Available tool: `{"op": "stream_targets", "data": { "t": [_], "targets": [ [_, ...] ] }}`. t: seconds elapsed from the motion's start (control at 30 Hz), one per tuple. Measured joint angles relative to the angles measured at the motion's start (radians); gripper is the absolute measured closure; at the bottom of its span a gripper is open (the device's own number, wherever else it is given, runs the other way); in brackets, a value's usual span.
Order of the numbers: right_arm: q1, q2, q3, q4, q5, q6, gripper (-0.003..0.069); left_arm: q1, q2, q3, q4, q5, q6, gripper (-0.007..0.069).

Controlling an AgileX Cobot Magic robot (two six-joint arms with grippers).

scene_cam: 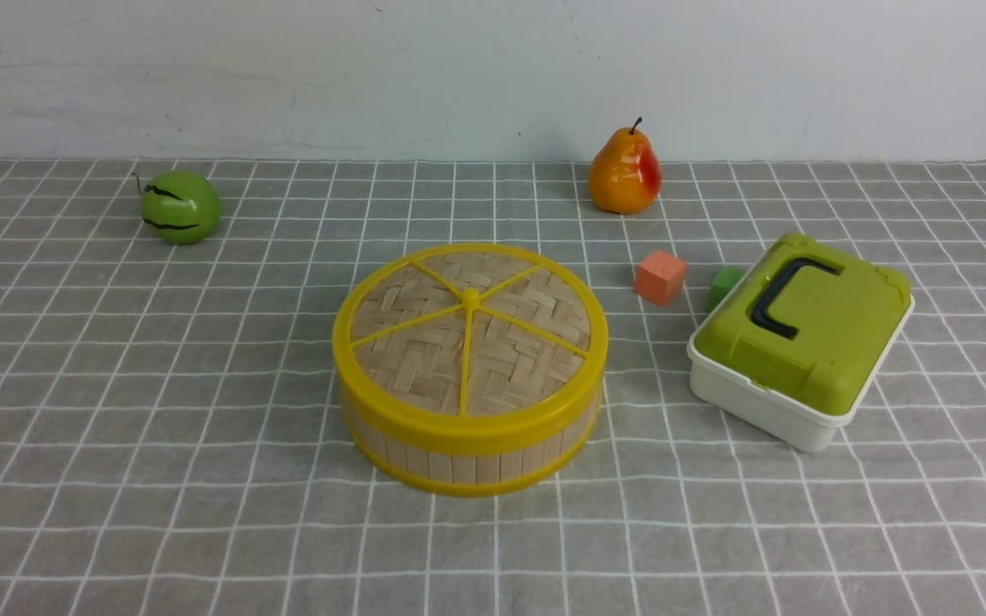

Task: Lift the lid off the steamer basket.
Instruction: Use the left arm to lift the lid of the steamer

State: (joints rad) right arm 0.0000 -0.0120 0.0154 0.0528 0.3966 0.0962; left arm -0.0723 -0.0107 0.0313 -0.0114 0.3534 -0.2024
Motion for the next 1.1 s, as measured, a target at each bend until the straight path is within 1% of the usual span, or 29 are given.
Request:
{"op": "stream_targets", "data": {
  "t": [0.13,0.2,0.27,0.33,0.37,0.4,0.43,0.47,0.5,0.53,0.6,0.63,0.67,0.73,0.77,0.8,0.87,0.9,0.93,0.97,1.1],
  "targets": [
    [0.0,0.0,0.0,0.0,0.0,0.0,0.0417,0.0,0.0,0.0,0.001,-0.2,0.0,0.0433],
    [0.0,0.0,0.0,0.0,0.0,0.0,0.0417,0.0,0.0,0.0,0.001,-0.363,0.0,0.043],
    [0.0,0.0,0.0,0.0,0.0,0.0,0.0417,0.0,0.0,0.0,0.001,-0.455,0.0,0.0428],
    [0.0,0.0,0.0,0.0,0.0,0.0,0.0417,0.0,0.0,0.0,0.001,-0.643,0.0,0.0426],
    [0.0,0.0,0.0,0.0,0.0,0.0,0.0417,0.0,0.0,0.0,0.001,-0.709,0.0,0.0425],
    [0.0,0.0,0.0,0.0,0.0,0.0,0.0417,0.0,0.0,0.0,0.001,-0.721,0.0,0.0424],
    [0.0,0.0,0.0,0.0,0.0,0.0,0.0417,0.0,0.0,0.0,0.001,-0.832,-0.001,0.0422],
    [0.0,0.0,0.0,0.0,0.0,0.0,0.0417,0.0,0.0,0.0,0.001,-0.843,-0.001,0.0422],
    [0.0,0.0,0.0,0.0,0.0,0.0,0.0417,0.0,0.0,0.0,-0.004,-0.935,-0.01,0.0421],
    [0.0,0.0,0.0,0.0,0.0,0.0,0.0417,0.0,0.0,0.0,-0.01,-0.983,-0.021,0.042],
    [0.0,0.0,0.0,0.0,0.0,0.0,0.0417,0.0,0.0,0.0,-0.038,-1.033,-0.059,0.042],
    [0.0,0.0,0.0,0.0,0.0,0.0,0.0417,0.0,-0.001,-0.005,-0.051,-1.031,-0.078,0.042],
    [0.0,0.0,0.0,0.0,0.0,0.0,0.0417,0.0,-0.001,-0.037,-0.08,-0.988,-0.117,0.0428],
    [0.0,0.0,0.0,0.0,0.0,0.0,0.0417,0.0,-0.001,-0.139,-0.11,-0.869,-0.132,0.0463],
    [0.0,0.0,0.0,0.0,0.0,0.0,0.0417,0.0,-0.001,-0.152,-0.114,-0.837,-0.128,0.0475],
    [0.0,0.0,0.0,0.0,0.0,0.0,0.0417,0.0,0.009,-0.251,-0.125,-0.729,-0.092,0.0526],
    [0.0,0.0,0.0,0.0,0.0,0.0,0.0417,0.0,0.056,-0.399,-0.126,-0.606,-0.011,0.0606],
    [0.0,0.0,0.0,0.0,0.0,0.0,0.0417,0.0,0.063,-0.414,-0.126,-0.581,-0.001,0.0621],
    [0.0,0.0,0.0,0.0,0.0,0.0,0.0417,0.0,0.137,-0.532,-0.127,-0.499,0.075,0.0637],
    [0.0,0.0,0.0,0.0,0.0,0.0,0.0417,0.0,0.172,-0.578,-0.128,-0.462,0.099,0.0637],
    [0.0,0.0,0.0,0.0,0.0,0.0,0.0417,0.0,0.344,-0.757,-0.146,-0.405,0.141,0.0637]
  ]
}}
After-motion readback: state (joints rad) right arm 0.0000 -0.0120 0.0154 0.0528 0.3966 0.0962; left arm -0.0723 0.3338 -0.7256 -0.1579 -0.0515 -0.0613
